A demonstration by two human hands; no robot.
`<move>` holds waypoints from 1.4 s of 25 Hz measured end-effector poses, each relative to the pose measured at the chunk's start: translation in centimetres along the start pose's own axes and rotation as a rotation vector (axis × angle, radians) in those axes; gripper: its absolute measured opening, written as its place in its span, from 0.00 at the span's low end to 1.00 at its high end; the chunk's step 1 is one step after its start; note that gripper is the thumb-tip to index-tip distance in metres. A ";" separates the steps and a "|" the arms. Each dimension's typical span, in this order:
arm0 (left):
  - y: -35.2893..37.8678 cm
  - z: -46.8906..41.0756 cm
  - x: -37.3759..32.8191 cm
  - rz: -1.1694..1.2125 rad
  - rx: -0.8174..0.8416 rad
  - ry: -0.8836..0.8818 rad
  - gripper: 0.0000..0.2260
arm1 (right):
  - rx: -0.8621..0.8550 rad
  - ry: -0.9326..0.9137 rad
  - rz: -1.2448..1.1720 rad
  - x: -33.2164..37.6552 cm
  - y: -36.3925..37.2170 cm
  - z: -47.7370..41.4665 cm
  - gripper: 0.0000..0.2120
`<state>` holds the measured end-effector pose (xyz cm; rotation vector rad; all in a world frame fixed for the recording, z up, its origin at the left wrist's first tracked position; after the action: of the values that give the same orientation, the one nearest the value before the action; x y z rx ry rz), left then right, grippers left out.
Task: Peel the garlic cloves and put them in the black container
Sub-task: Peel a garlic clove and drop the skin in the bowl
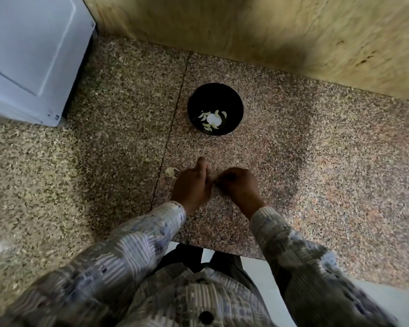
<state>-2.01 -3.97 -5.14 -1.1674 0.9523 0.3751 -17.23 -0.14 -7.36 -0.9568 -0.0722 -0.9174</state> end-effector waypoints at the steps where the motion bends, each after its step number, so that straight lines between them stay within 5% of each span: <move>1: -0.1 0.0 0.1 0.021 -0.009 0.003 0.15 | -0.016 0.008 0.022 -0.2 0.2 0.0 0.04; 14: -0.2 -0.4 0.9 0.073 0.065 -0.038 0.12 | -0.095 0.053 0.166 0.2 0.7 0.4 0.07; 19: -0.1 -0.3 1.1 0.093 0.063 -0.102 0.10 | -0.107 -0.091 0.244 1.2 0.6 1.2 0.08; 24: -1.3 -0.3 1.1 0.255 0.004 -0.230 0.09 | -0.040 -0.102 0.050 1.6 0.9 2.3 0.08; 29: -4.0 0.7 -1.8 0.384 -0.131 -0.238 0.10 | 0.087 -0.119 -0.444 1.7 -1.7 3.8 0.05; 31: -4.7 0.8 -3.0 0.553 -0.140 -0.344 0.10 | 0.071 -0.198 -0.480 2.9 -3.5 4.8 0.04; 35: -5.1 1.3 -6.4 1.341 -0.113 -0.669 0.09 | -0.091 -0.489 -0.382 5.7 -8.6 7.2 0.08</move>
<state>-1.55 -3.46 3.08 -0.2594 0.9808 1.7745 -17.29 -0.60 5.23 -1.2621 -0.6514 -1.0210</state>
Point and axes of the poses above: each hand's wrist, its own z-axis away from the middle knuckle, its own y-axis out of the palm, x = y × z, the point moved 8 cm from there along -z, towards the middle knuckle, and after that the axes turned 15 degrees about z, right-handed, at the moved point
